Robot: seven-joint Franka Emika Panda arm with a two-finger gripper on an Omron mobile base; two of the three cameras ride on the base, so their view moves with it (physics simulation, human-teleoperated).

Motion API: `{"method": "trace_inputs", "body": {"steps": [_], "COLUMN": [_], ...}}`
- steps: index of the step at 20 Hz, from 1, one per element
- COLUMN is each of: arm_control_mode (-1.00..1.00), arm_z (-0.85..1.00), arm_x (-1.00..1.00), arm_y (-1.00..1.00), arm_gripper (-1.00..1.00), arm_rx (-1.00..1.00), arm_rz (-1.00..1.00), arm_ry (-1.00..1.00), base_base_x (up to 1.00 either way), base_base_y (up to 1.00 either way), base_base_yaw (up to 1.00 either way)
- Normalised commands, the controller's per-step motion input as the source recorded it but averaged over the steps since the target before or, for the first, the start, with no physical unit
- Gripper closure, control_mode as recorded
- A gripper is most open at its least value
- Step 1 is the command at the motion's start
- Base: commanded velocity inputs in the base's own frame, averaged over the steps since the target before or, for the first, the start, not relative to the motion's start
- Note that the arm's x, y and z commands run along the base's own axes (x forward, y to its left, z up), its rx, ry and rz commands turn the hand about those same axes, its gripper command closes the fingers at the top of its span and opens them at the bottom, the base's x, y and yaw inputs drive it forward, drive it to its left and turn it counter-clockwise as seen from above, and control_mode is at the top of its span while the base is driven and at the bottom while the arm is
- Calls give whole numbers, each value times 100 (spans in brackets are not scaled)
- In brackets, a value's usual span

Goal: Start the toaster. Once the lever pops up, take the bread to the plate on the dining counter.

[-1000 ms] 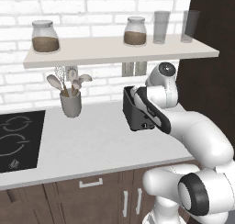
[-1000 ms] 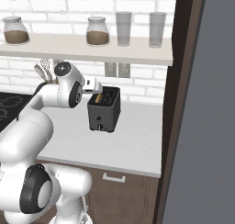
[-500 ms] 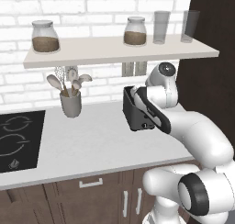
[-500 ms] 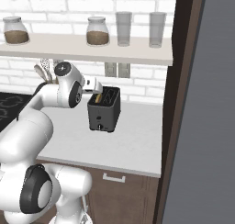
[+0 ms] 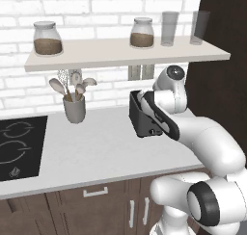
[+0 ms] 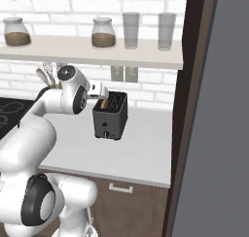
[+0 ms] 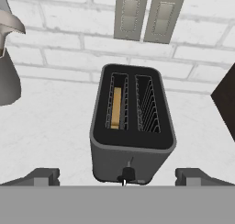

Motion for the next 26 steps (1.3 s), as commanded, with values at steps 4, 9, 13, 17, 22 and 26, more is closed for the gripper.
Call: {"method": "trace_inputs", "body": {"steps": [4,9,13,17,22,26], "arm_control_mode": [-100,-100,-100,-100,-100,-100], "arm_z": [0,0,0,0,0,0], "arm_x": [0,0,0,0,0,0], "arm_y": [0,0,0,0,0,0], "arm_gripper": [-100,-100,-100,-100,-100,-100], "arm_rx": [0,0,0,0,0,0], "arm_rz": [0,0,0,0,0,0], "arm_ry": [0,0,0,0,0,0], "base_base_x": [0,0,0,0,0,0], "base_base_y": [0,0,0,0,0,0], "base_base_yaw": [0,0,0,0,0,0]}}
